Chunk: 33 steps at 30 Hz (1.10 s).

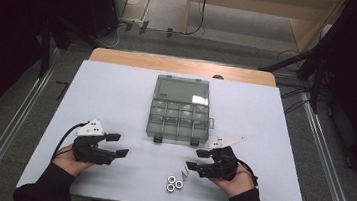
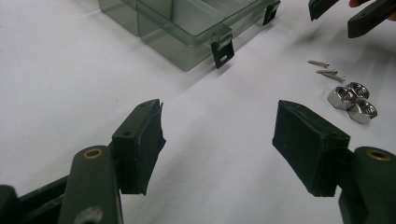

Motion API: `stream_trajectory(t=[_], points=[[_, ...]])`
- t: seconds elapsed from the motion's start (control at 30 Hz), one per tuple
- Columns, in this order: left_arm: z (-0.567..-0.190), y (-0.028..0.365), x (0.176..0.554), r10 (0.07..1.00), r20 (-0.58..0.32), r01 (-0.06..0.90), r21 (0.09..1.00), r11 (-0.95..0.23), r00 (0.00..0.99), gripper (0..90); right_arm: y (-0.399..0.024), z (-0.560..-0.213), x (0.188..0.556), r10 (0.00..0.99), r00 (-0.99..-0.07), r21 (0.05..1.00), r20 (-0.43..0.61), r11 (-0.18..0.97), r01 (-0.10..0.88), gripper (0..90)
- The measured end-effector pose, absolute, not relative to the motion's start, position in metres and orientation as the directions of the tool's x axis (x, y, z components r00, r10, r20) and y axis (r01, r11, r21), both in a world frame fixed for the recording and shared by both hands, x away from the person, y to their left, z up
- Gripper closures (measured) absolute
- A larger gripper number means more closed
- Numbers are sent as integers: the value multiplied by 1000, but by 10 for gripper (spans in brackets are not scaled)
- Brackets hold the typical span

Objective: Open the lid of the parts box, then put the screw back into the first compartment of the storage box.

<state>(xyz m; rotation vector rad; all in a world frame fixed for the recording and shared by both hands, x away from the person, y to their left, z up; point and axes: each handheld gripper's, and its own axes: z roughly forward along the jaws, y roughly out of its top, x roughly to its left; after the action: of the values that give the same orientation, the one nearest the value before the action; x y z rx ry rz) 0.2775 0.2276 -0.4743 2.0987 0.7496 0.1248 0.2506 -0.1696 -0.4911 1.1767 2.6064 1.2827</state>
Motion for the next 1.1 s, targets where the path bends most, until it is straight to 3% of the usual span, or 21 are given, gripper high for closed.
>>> stream_trajectory(t=[0.67, 1.1], points=[[-475, 231, 277, 561, -185, 475, 768, -430, 807, 328, -162, -499, 252, 622, -726, 647, 294, 429, 630, 477], [-476, 232, 278, 563, -185, 476, 767, -430, 806, 327, -154, -502, 250, 625, -718, 608, 307, 451, 653, 601]])
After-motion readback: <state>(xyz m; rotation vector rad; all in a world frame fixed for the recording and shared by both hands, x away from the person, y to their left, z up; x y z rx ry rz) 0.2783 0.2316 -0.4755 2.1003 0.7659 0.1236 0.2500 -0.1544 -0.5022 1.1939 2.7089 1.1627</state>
